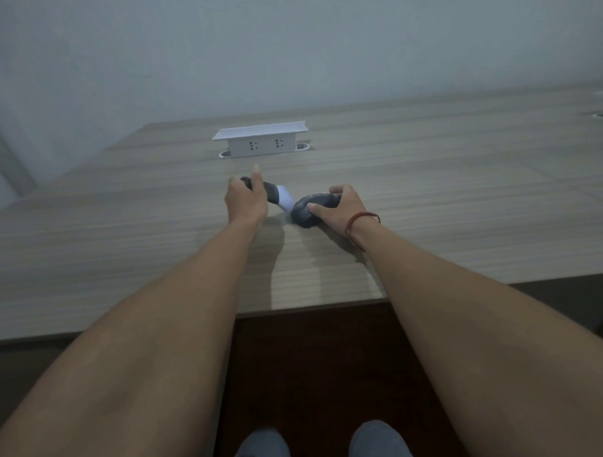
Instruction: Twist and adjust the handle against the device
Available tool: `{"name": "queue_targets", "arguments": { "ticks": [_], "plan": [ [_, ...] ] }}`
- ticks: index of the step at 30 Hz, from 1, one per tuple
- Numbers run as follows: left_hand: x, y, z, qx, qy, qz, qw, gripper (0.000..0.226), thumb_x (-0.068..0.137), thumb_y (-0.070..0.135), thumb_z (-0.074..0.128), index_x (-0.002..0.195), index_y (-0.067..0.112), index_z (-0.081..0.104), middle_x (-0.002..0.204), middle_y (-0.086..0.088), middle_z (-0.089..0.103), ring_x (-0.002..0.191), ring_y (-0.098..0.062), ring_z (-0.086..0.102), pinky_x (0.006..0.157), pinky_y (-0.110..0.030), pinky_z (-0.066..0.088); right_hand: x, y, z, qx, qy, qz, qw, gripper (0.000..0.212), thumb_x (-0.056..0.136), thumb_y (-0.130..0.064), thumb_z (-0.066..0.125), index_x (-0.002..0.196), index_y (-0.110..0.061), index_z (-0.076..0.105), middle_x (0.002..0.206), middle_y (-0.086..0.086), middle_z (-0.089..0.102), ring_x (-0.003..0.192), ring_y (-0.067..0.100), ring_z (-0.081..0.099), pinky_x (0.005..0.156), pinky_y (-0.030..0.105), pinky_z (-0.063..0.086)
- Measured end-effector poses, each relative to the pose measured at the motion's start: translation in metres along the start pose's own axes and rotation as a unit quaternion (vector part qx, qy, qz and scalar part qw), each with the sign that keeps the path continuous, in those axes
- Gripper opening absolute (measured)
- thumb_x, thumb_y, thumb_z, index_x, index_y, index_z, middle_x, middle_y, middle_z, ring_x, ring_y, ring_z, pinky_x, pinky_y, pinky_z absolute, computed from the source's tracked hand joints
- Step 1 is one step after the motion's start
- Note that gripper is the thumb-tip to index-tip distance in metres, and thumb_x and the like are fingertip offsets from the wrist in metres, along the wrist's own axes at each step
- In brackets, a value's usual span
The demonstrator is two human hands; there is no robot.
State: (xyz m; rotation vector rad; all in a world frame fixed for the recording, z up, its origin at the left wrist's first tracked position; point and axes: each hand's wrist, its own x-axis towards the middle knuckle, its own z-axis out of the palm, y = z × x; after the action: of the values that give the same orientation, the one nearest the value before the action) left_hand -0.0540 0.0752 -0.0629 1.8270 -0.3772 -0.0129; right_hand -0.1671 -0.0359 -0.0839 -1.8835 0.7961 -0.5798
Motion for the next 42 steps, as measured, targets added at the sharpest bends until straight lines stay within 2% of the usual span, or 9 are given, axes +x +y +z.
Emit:
{"name": "queue_targets", "arguments": {
  "ticks": [2,4,9,14,19,25,35,38,42],
  "plan": [
    [-0.003,-0.003,0.002,0.035,-0.054,0.003,0.998,0.043,0.096,0.045,0.043,0.100,0.004,0.052,0.096,-0.022,0.062,0.096,-0.041,0.064,0.074,-0.043,0.048,0.001,0.000,0.001,0.013,0.003,0.002,1.000,0.067,0.079,-0.024,0.074,0.133,-0.007,0.038,0.136,0.013,0.049,0.113,0.021,0.053,0.096,0.026,0.042],
    [-0.007,-0.008,0.003,0.078,-0.044,-0.004,0.996,0.042,0.098,0.039,0.044,0.112,-0.001,0.052,0.113,-0.024,0.062,0.099,-0.039,0.062,0.078,-0.041,0.048,0.000,0.000,-0.002,0.020,-0.009,0.011,1.000,0.068,0.081,-0.021,0.071,0.136,-0.007,0.035,0.137,0.013,0.048,0.109,0.018,0.050,0.091,0.022,0.039],
    [-0.015,-0.010,0.001,0.051,0.017,0.007,0.999,0.040,0.101,0.033,0.039,0.118,-0.002,0.050,0.116,-0.017,0.059,0.105,-0.030,0.055,0.076,-0.028,0.034,-0.001,-0.005,0.000,0.007,-0.021,0.026,0.999,0.071,0.087,-0.021,0.063,0.145,-0.009,0.025,0.145,0.013,0.041,0.131,0.026,0.044,0.103,0.027,0.037],
    [-0.014,-0.008,0.005,0.069,-0.051,0.044,0.995,0.027,0.099,0.035,0.044,0.102,0.008,0.047,0.112,-0.018,0.060,0.101,-0.030,0.057,0.077,-0.030,0.039,-0.001,-0.005,0.010,-0.022,-0.002,0.017,1.000,0.084,0.084,-0.034,0.065,0.149,-0.007,0.019,0.148,0.014,0.040,0.134,0.029,0.043,0.113,0.037,0.036],
    [-0.010,-0.012,0.002,0.087,-0.006,0.059,0.994,0.026,0.100,0.033,0.041,0.102,0.007,0.045,0.106,-0.016,0.057,0.097,-0.031,0.056,0.076,-0.034,0.039,0.001,-0.006,0.003,-0.038,-0.037,0.013,0.999,0.084,0.085,-0.029,0.064,0.151,-0.010,0.015,0.153,0.012,0.031,0.139,0.029,0.035,0.112,0.035,0.033],
    [-0.012,-0.004,0.012,0.031,-0.003,0.073,0.997,0.026,0.100,0.035,0.040,0.098,0.009,0.043,0.097,-0.007,0.051,0.087,-0.020,0.047,0.073,-0.028,0.034,-0.003,-0.007,0.010,-0.139,-0.062,-0.013,0.988,0.106,0.062,-0.052,0.079,0.145,-0.012,0.028,0.150,0.008,0.037,0.134,0.027,0.042,0.110,0.044,0.038],
    [-0.001,-0.015,0.007,0.053,-0.010,0.066,0.996,0.033,0.097,0.039,0.046,0.088,0.008,0.047,0.075,0.001,0.047,0.079,-0.019,0.047,0.060,-0.026,0.035,0.002,-0.003,0.003,-0.093,-0.087,-0.022,0.992,0.107,0.063,-0.035,0.085,0.148,-0.011,0.026,0.152,0.007,0.034,0.136,0.024,0.039,0.113,0.036,0.036],
    [-0.002,-0.020,0.007,0.109,-0.002,0.084,0.990,0.030,0.097,0.037,0.046,0.087,0.009,0.044,0.085,-0.007,0.050,0.081,-0.025,0.048,0.069,-0.031,0.037,0.001,-0.003,0.001,-0.072,-0.094,-0.023,0.993,0.103,0.064,-0.027,0.085,0.148,-0.011,0.028,0.150,0.007,0.038,0.133,0.024,0.042,0.109,0.033,0.037],
    [-0.004,-0.003,0.009,0.016,0.054,0.086,0.995,0.033,0.099,0.036,0.043,0.081,0.008,0.045,0.076,-0.002,0.048,0.077,-0.019,0.045,0.058,-0.019,0.025,0.000,-0.002,0.002,-0.067,-0.092,-0.034,0.993,0.097,0.067,-0.024,0.082,0.147,-0.009,0.030,0.145,0.008,0.043,0.126,0.021,0.047,0.099,0.028,0.039]
  ]
}}
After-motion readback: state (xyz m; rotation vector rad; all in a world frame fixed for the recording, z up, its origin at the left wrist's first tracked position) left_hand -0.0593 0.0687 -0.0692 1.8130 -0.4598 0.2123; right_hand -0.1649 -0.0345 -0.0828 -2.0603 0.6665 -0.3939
